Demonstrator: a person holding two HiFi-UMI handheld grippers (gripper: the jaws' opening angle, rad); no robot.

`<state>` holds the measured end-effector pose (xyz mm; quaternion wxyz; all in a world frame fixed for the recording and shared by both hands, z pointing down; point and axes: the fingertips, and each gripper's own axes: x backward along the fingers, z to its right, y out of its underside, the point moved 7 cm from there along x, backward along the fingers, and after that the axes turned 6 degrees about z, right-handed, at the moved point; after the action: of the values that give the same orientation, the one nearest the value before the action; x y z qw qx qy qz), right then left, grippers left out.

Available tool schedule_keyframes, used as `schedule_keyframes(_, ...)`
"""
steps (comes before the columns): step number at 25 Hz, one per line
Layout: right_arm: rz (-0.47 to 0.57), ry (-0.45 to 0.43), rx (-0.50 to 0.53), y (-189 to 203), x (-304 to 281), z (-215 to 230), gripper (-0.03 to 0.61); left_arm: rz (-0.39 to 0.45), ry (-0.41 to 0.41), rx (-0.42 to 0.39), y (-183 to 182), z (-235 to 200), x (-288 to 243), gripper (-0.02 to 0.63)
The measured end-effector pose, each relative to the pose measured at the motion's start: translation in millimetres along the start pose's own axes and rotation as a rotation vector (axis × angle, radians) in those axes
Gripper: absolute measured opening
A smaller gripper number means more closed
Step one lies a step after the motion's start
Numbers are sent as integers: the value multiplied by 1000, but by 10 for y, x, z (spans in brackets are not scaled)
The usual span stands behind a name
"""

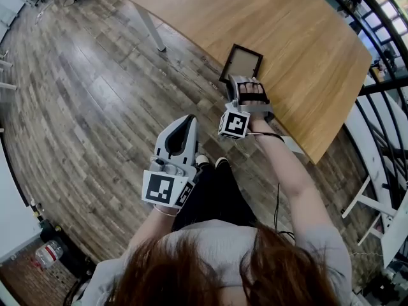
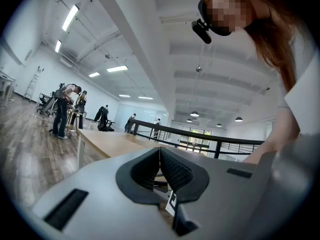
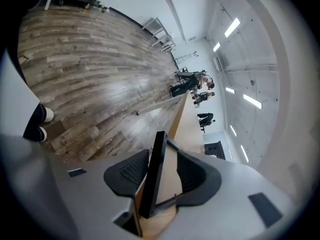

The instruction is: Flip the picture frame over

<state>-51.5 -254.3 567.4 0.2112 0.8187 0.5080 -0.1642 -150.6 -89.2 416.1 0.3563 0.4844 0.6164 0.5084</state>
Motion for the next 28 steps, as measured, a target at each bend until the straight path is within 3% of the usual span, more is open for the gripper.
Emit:
schedule_keyframes(5,-78,-3,-13,4,-80,-65,176,-6,7,6,2,-64,84,8)
schedule_keyframes(8,-114,-7,-61,-10,-128,-46,129,-12,14,9,1,-101,93,9)
schedule_keyframes(14,-155,-25,-121,-136,-187,18,124,-12,42,11,-50,-155,66,9)
schedule_keyframes(18,-140,17,-188,-207,-150,180,109,-6,59,9,-103,-206,35,8)
schedule_keyframes(21,-132,100,-342,-235,-92,337,93,-2,68,14,-135,-220,30,8)
schedule_keyframes(28,-81,373,-866,-164,121,843,92,-12,108,18,-155,-216,-80,9)
